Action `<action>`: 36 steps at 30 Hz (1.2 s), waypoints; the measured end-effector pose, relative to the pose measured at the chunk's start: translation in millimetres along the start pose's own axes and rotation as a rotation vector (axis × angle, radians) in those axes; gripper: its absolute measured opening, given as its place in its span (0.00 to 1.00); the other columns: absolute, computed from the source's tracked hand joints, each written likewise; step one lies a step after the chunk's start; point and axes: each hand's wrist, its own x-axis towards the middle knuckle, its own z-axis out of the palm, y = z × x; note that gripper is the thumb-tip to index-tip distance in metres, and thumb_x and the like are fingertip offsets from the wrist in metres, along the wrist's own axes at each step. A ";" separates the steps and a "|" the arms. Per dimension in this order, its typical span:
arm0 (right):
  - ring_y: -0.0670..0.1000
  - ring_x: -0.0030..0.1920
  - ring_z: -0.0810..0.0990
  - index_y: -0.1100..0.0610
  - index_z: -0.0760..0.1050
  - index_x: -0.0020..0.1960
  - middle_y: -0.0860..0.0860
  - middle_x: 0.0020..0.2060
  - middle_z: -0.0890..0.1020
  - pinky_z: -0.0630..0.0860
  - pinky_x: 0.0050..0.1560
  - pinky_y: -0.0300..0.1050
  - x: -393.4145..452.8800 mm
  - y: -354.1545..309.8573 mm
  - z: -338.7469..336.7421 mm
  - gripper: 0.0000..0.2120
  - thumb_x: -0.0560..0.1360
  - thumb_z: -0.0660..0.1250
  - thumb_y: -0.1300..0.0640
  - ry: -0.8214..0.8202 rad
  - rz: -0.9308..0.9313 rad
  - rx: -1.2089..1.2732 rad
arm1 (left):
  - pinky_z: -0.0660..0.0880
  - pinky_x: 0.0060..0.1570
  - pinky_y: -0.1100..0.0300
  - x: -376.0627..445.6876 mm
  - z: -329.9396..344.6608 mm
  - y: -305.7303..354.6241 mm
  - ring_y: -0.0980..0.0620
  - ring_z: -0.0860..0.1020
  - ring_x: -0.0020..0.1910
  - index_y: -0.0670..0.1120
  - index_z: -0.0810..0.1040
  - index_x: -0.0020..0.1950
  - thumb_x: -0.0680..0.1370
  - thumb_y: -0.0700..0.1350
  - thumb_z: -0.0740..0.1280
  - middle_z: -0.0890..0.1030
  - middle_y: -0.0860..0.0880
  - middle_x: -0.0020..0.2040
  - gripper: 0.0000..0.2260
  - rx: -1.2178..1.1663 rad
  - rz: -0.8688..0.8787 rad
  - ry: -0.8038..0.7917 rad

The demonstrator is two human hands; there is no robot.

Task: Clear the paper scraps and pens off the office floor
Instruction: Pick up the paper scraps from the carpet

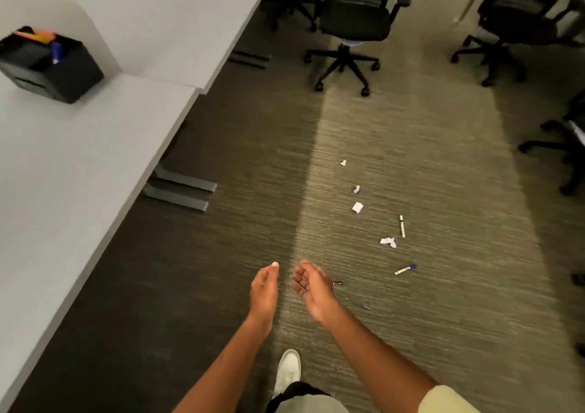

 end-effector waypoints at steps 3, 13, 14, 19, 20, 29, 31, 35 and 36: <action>0.49 0.38 0.78 0.55 0.74 0.48 0.53 0.39 0.79 0.73 0.39 0.43 10.6 -25.0 -18.7 0.03 0.79 0.63 0.60 0.056 -0.019 0.092 | 0.71 0.61 0.48 10.9 34.2 15.0 0.50 0.76 0.53 0.50 0.77 0.47 0.80 0.52 0.62 0.79 0.50 0.48 0.08 0.055 0.006 -0.064; 0.50 0.37 0.77 0.56 0.75 0.47 0.53 0.39 0.79 0.73 0.35 0.43 52.6 -91.2 -55.2 0.04 0.79 0.62 0.60 0.286 -0.085 0.350 | 0.72 0.62 0.47 69.8 124.8 61.0 0.46 0.77 0.53 0.41 0.78 0.57 0.81 0.53 0.61 0.80 0.45 0.52 0.16 0.323 0.000 -0.290; 0.50 0.38 0.77 0.56 0.75 0.48 0.54 0.40 0.79 0.73 0.36 0.43 57.0 -99.4 -55.4 0.04 0.80 0.62 0.60 0.305 -0.096 0.375 | 0.72 0.60 0.48 78.3 131.1 65.3 0.46 0.77 0.53 0.41 0.78 0.56 0.80 0.53 0.61 0.80 0.45 0.51 0.16 0.346 0.007 -0.303; 0.50 0.36 0.76 0.56 0.75 0.46 0.53 0.38 0.79 0.72 0.37 0.43 82.0 -144.3 -36.5 0.05 0.79 0.62 0.61 0.417 -0.141 0.475 | 0.71 0.47 0.54 127.2 164.7 111.9 0.48 0.75 0.45 0.41 0.78 0.54 0.81 0.52 0.60 0.79 0.47 0.45 0.15 0.440 0.085 -0.474; 0.49 0.36 0.76 0.56 0.75 0.45 0.53 0.38 0.78 0.72 0.38 0.44 86.8 -153.9 -29.5 0.05 0.79 0.62 0.61 0.432 -0.150 0.485 | 0.71 0.46 0.54 136.5 170.8 124.8 0.48 0.75 0.45 0.39 0.77 0.54 0.81 0.52 0.60 0.79 0.46 0.43 0.16 0.461 0.102 -0.502; 0.51 0.38 0.76 0.58 0.75 0.46 0.54 0.38 0.78 0.73 0.40 0.45 124.8 -232.4 16.2 0.03 0.79 0.64 0.61 0.485 -0.240 0.561 | 0.73 0.56 0.50 212.2 211.0 219.7 0.44 0.77 0.55 0.39 0.74 0.62 0.81 0.53 0.59 0.78 0.40 0.56 0.20 0.566 0.126 -0.661; 0.51 0.39 0.76 0.59 0.75 0.49 0.54 0.39 0.79 0.74 0.40 0.45 131.8 -245.6 16.5 0.03 0.79 0.63 0.61 0.515 -0.237 0.561 | 0.73 0.57 0.47 225.3 219.6 231.8 0.40 0.76 0.58 0.38 0.73 0.63 0.81 0.53 0.59 0.78 0.37 0.58 0.21 0.591 0.114 -0.675; 0.51 0.40 0.77 0.61 0.75 0.51 0.54 0.40 0.79 0.75 0.41 0.45 145.9 -266.0 10.2 0.04 0.79 0.64 0.61 0.548 -0.225 0.608 | 0.74 0.49 0.51 244.7 235.7 246.2 0.44 0.77 0.55 0.42 0.75 0.60 0.81 0.54 0.59 0.79 0.40 0.60 0.18 0.624 0.116 -0.721; 0.52 0.41 0.77 0.61 0.76 0.52 0.54 0.41 0.79 0.76 0.42 0.45 150.7 -271.7 7.4 0.05 0.79 0.64 0.60 0.559 -0.221 0.616 | 0.74 0.46 0.55 248.8 241.5 249.8 0.47 0.77 0.52 0.43 0.76 0.59 0.81 0.54 0.59 0.80 0.43 0.58 0.17 0.627 0.114 -0.736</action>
